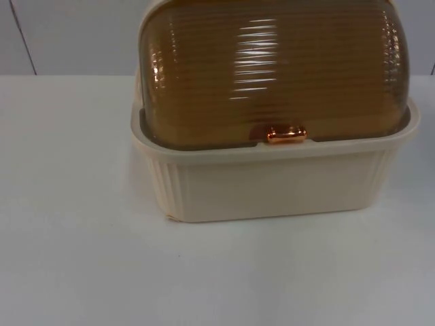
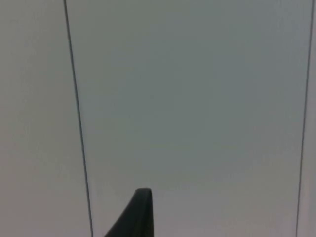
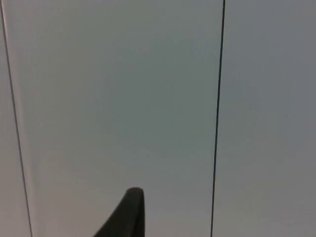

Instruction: Open the box lid with the left hand, place the block into the box with the right hand, then close the box lid with the left hand.

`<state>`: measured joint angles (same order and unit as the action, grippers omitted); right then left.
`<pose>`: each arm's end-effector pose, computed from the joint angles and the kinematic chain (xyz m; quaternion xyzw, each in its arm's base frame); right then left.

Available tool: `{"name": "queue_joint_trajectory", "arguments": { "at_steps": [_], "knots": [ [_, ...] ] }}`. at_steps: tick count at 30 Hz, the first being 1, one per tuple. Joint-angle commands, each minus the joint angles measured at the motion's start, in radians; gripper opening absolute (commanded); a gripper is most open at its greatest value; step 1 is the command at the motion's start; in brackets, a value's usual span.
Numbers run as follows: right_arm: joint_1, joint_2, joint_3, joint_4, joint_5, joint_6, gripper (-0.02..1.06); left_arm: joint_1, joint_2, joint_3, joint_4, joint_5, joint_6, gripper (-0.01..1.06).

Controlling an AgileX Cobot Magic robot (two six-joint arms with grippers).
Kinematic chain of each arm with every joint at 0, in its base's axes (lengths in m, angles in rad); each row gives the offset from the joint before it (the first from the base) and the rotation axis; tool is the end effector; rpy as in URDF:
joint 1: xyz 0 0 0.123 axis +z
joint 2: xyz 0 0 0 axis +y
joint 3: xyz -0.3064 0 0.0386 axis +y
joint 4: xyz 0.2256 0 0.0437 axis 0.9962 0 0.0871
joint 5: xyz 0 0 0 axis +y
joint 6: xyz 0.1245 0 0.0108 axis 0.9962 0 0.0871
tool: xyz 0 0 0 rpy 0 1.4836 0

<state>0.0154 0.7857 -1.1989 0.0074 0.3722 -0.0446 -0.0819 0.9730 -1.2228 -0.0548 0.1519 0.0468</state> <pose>0.1237 0.0022 0.5135 -0.0185 0.6601 -0.0075 0.7509 0.1894 -0.0166 0.5190 0.0270 0.6381 -0.0370 0.7686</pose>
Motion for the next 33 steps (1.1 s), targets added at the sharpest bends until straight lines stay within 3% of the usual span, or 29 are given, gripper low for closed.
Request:
{"name": "queue_joint_trajectory", "arguments": {
  "at_steps": [1,7,9,13,17,26,29,33],
  "knots": [
    [-0.003,-0.026,-0.004,-0.007,0.043,0.004,1.05,0.003,-0.045,0.002,-0.01,0.01,0.0,1.04],
    [-0.003,-0.121,-0.004,-0.007,0.139,-0.064,1.05,0.003,-0.165,0.002,0.003,0.126,0.02,1.04],
    [-0.003,-0.178,-0.004,-0.007,0.181,-0.147,1.05,0.003,-0.211,0.002,0.003,0.192,0.094,1.04],
    [-0.003,-0.286,-0.004,-0.024,0.29,-0.165,1.05,0.003,-0.308,0.002,0.003,0.356,0.108,1.04],
    [-0.003,-0.373,-0.004,-0.031,0.301,-0.156,1.05,0.003,-0.4,0.002,0.022,0.41,0.108,1.04],
    [-0.005,-0.537,-0.017,-0.031,0.432,-0.166,1.05,0.003,-0.642,-0.016,0.079,0.53,0.108,1.04],
    [-0.005,-0.558,-0.054,-0.029,0.491,-0.168,1.05,0.035,-0.674,-0.045,0.089,0.62,0.116,1.04],
    [-0.007,-0.581,-0.143,-0.018,0.533,-0.178,1.05,0.092,-0.75,-0.087,0.071,0.62,0.132,1.04]
  ]
}}
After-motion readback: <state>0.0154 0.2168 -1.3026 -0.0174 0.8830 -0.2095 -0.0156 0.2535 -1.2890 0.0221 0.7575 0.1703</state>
